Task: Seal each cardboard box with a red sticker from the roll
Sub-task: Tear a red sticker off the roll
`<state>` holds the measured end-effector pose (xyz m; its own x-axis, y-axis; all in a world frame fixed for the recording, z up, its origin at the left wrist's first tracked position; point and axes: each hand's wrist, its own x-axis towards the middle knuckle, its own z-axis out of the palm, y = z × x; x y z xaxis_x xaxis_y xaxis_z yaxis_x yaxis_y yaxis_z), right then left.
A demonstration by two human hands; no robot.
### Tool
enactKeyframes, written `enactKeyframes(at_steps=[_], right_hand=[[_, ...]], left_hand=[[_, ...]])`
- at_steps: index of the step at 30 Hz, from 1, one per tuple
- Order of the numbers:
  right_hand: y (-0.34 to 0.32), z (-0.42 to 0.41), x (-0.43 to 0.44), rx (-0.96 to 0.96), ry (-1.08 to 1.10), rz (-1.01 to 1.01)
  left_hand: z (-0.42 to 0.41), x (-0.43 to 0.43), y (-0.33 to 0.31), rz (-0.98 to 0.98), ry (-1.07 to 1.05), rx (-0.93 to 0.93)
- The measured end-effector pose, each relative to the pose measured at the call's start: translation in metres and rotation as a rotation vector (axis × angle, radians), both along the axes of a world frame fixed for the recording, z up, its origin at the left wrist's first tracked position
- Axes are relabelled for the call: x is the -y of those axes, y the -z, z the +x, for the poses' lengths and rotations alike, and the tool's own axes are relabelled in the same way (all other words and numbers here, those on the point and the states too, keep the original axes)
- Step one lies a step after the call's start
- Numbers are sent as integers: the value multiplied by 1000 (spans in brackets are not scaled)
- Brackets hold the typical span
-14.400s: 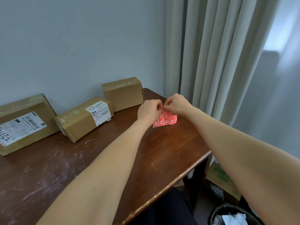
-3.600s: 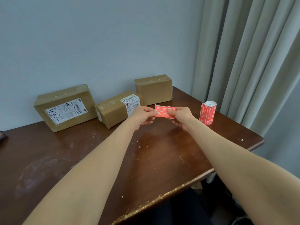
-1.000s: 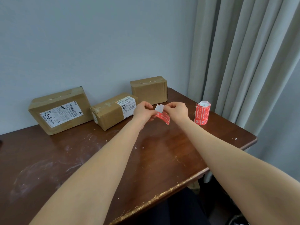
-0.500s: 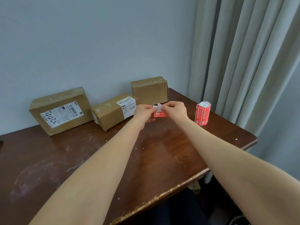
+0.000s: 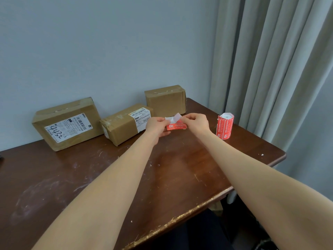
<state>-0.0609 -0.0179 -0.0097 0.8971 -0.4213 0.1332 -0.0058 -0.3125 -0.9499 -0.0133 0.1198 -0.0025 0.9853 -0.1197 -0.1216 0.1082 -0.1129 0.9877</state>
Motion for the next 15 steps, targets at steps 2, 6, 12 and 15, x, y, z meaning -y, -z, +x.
enactKeyframes(at_steps=[2,6,12,15], right_hand=[[0,-1,1,-11,29,36],[-3,-1,2,-19,78,125],[-7,0,2,-13,165,207],[-9,1,2,6,198,259]], left_hand=[[1,-1,0,8,-26,-6],[1,-4,0,40,-86,-4],[6,-11,0,84,-193,16],[7,-15,1,86,-232,8]])
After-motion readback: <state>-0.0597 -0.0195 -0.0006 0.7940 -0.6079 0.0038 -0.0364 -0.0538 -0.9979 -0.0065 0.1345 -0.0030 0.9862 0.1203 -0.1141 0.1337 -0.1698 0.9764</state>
